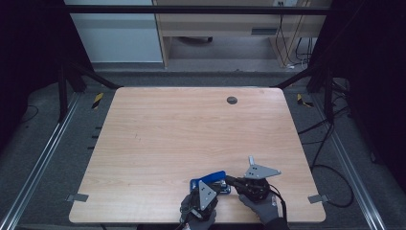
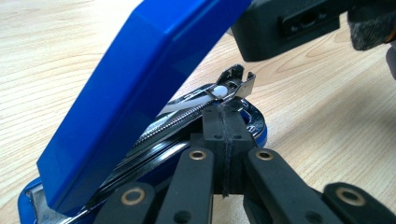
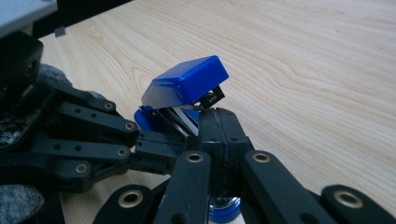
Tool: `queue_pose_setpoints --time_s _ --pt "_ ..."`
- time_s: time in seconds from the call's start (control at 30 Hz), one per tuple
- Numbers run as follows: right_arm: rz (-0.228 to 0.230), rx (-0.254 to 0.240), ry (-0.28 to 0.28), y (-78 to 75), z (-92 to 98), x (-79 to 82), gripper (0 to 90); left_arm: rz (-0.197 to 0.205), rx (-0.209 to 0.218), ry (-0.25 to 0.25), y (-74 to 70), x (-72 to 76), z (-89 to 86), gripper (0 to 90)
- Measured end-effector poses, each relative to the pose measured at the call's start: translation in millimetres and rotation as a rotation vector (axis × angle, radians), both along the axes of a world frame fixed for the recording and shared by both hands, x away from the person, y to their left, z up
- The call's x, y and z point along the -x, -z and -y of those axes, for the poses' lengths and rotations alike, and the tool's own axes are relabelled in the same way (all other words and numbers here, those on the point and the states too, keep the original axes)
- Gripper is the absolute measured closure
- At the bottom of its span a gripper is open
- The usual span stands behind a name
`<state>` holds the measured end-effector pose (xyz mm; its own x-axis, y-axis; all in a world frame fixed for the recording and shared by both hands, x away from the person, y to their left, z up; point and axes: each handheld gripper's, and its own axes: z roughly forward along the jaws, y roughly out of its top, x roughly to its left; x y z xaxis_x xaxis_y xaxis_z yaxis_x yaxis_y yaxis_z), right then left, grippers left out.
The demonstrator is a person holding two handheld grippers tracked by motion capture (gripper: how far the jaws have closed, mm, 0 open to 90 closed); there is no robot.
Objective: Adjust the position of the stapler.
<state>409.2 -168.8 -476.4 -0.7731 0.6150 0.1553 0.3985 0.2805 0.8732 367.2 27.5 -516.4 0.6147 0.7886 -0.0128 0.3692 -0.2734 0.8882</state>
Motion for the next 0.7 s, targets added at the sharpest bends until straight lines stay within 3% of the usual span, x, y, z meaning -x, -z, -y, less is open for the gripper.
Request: queue_pose_setpoints --time_s 0.7 --pt "0.027 -0.034 -0.041 -6.2 -3.6 -1.1 90.0 0.006 -0.009 -0.001 0.0 0.6 0.6 90.0"
